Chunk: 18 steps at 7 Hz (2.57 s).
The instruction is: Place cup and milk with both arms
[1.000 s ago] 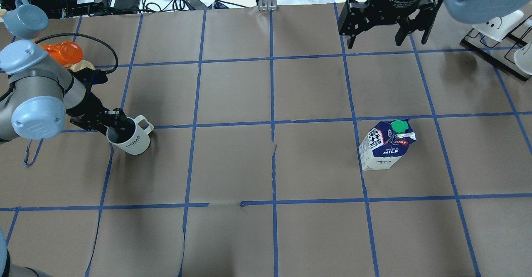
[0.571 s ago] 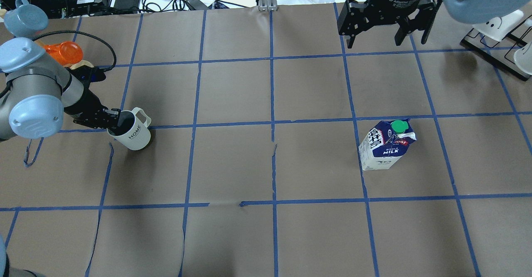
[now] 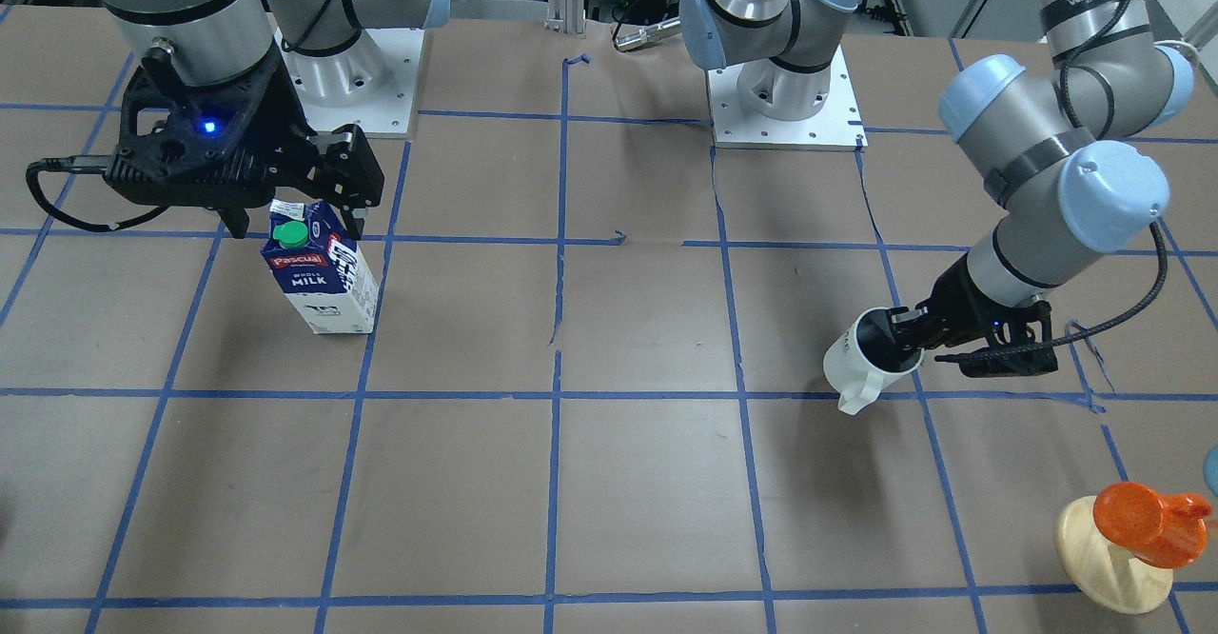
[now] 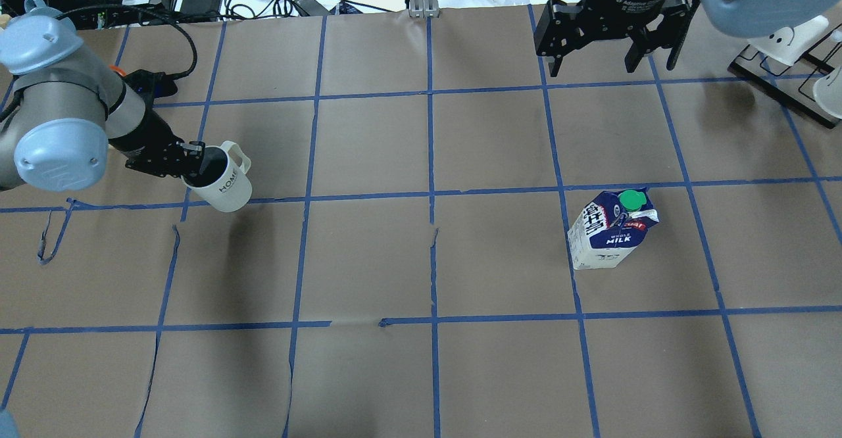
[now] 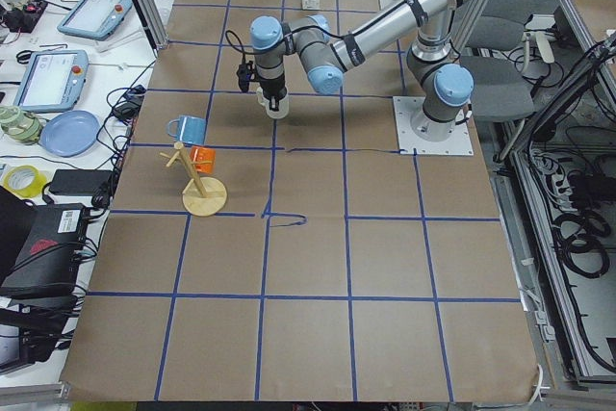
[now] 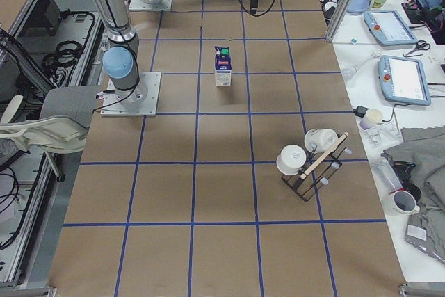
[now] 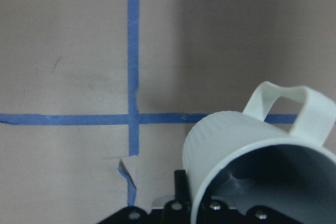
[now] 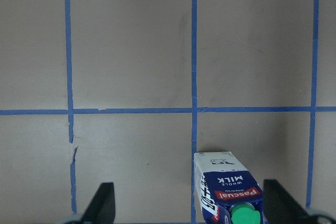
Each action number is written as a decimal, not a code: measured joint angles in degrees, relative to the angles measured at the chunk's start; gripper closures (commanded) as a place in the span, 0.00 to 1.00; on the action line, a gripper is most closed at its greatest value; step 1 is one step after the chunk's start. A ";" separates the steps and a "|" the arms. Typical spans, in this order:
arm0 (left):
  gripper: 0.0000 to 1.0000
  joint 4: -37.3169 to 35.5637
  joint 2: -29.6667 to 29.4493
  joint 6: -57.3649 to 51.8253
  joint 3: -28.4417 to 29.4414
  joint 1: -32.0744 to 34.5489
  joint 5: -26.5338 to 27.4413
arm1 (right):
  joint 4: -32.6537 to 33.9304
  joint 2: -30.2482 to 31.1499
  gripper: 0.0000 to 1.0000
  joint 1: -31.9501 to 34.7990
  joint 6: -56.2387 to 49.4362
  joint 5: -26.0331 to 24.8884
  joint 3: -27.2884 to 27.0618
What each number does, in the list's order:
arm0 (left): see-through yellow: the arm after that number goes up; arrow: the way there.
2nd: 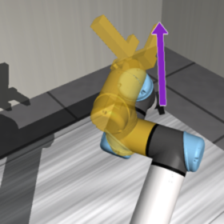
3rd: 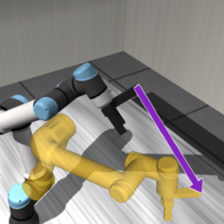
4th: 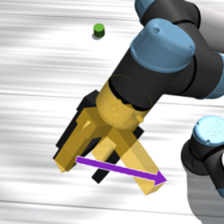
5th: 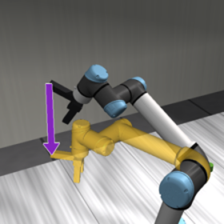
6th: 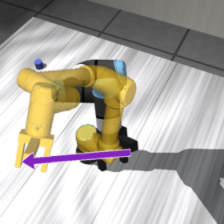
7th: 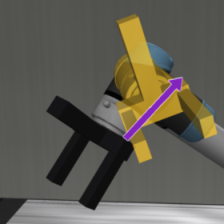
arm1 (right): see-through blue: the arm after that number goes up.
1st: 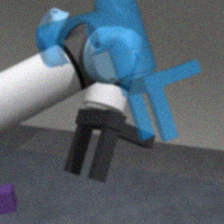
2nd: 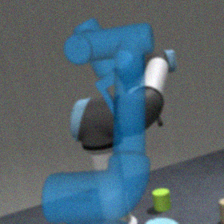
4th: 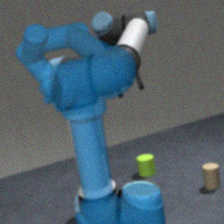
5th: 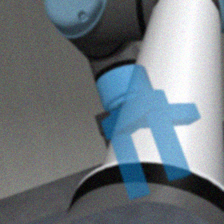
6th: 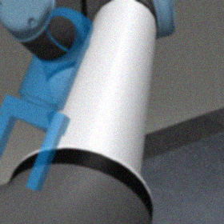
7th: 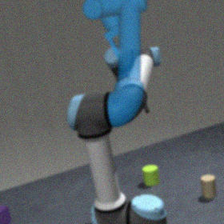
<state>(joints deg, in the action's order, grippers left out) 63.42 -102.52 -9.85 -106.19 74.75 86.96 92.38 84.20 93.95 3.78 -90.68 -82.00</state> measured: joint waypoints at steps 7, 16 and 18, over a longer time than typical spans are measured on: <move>0.96 -11.60 -5.60 36.62 2.58 31.06 -0.58 | 0.00 0.00 0.00 0.00 0.00 0.07 0.00; 0.00 -15.62 -13.48 36.40 10.51 30.95 -0.33 | 0.00 0.00 0.00 0.00 0.00 0.06 0.00; 0.00 -9.66 -9.36 29.03 12.36 26.23 -0.38 | 0.00 0.00 0.00 0.00 -0.02 0.07 0.00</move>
<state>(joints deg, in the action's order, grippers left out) 53.77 -111.87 19.18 -93.83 100.98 86.58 92.37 84.20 93.95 3.76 -90.62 -82.00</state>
